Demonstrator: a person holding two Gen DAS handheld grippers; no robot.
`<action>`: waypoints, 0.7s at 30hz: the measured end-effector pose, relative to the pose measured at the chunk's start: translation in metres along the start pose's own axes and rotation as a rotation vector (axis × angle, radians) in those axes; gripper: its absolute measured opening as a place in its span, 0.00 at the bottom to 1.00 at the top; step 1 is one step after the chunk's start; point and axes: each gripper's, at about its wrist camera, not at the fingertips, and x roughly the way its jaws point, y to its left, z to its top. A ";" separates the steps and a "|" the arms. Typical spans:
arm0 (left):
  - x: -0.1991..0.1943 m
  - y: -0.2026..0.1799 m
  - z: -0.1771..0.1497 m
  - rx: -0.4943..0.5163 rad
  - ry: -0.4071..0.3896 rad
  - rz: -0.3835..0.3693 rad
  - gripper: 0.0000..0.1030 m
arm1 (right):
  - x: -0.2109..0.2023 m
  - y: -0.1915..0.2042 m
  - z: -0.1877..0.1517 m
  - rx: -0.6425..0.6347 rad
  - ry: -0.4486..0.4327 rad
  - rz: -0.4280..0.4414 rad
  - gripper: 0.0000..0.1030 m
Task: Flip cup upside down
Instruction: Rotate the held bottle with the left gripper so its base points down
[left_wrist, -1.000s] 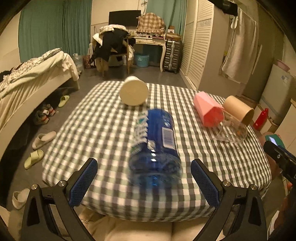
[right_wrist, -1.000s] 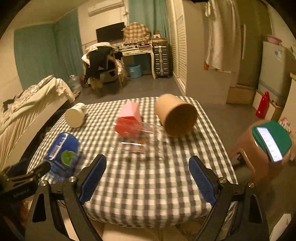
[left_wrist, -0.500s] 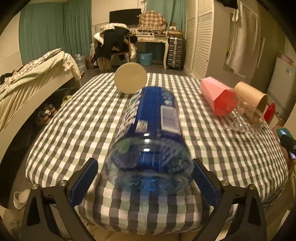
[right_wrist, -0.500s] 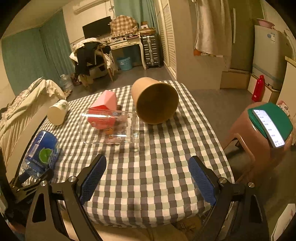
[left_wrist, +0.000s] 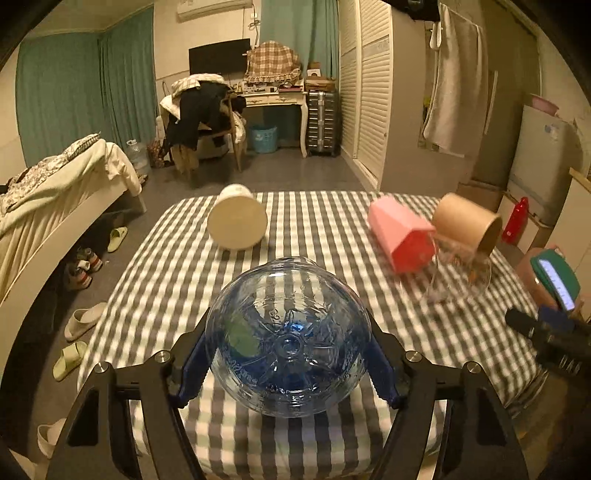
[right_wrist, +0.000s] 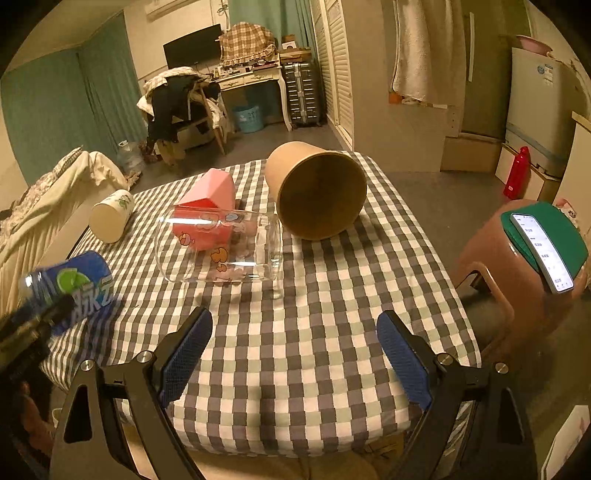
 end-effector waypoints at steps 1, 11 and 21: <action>0.002 0.002 0.006 -0.002 0.009 -0.004 0.72 | 0.000 0.000 0.000 0.004 0.001 -0.001 0.88; 0.025 0.012 0.042 0.020 0.127 -0.030 0.72 | -0.002 0.000 0.006 0.008 -0.010 -0.007 0.88; 0.043 0.005 0.058 0.189 0.253 -0.046 0.72 | -0.005 0.010 0.042 -0.021 -0.084 -0.015 0.88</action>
